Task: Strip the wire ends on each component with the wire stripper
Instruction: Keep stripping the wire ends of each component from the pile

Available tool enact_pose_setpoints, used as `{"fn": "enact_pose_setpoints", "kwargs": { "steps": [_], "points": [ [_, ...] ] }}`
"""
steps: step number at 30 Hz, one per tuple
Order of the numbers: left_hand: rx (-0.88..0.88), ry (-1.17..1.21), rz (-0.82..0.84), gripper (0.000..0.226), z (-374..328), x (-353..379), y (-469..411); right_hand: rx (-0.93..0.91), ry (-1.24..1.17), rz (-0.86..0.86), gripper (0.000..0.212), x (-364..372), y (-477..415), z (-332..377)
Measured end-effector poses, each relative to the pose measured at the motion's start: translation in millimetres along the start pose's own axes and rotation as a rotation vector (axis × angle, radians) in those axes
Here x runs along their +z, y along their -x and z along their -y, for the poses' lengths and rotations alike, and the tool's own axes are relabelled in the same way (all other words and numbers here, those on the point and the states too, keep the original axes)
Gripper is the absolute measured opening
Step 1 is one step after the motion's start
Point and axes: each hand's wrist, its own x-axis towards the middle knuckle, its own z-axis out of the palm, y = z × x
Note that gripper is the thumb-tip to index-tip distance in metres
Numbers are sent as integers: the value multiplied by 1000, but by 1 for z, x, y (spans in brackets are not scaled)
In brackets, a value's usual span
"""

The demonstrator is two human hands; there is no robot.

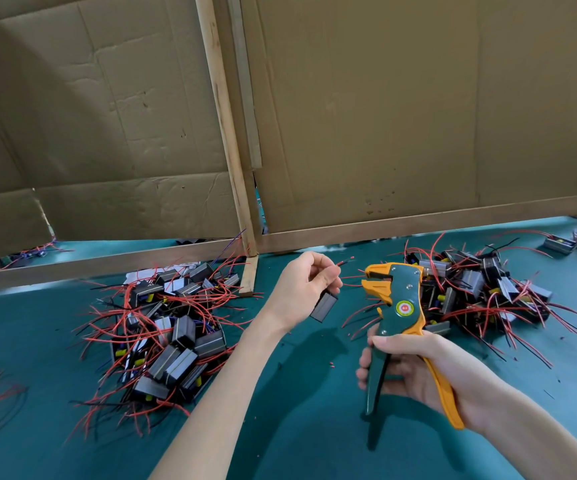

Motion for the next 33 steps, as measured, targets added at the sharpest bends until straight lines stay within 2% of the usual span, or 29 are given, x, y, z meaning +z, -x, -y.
{"fn": "enact_pose_setpoints", "kwargs": {
  "steps": [5,10,16,19,33],
  "points": [
    [-37,54,-3,11,4,-1,0,2,2,3,32,-3,-4,-3],
    [-103,19,-30,20,20,3,3,19,-6,-18,38,-5,-6,-5],
    [-148,-137,-46,31,39,19,12,28,-36,-65,26,-4,-4,-1],
    [-133,-148,-29,29,40,23,14,24,-49,-81,15,-2,-1,1],
    [-105,-115,12,26,43,25,14,43,-71,-107,18,3,2,3]
  ]
}}
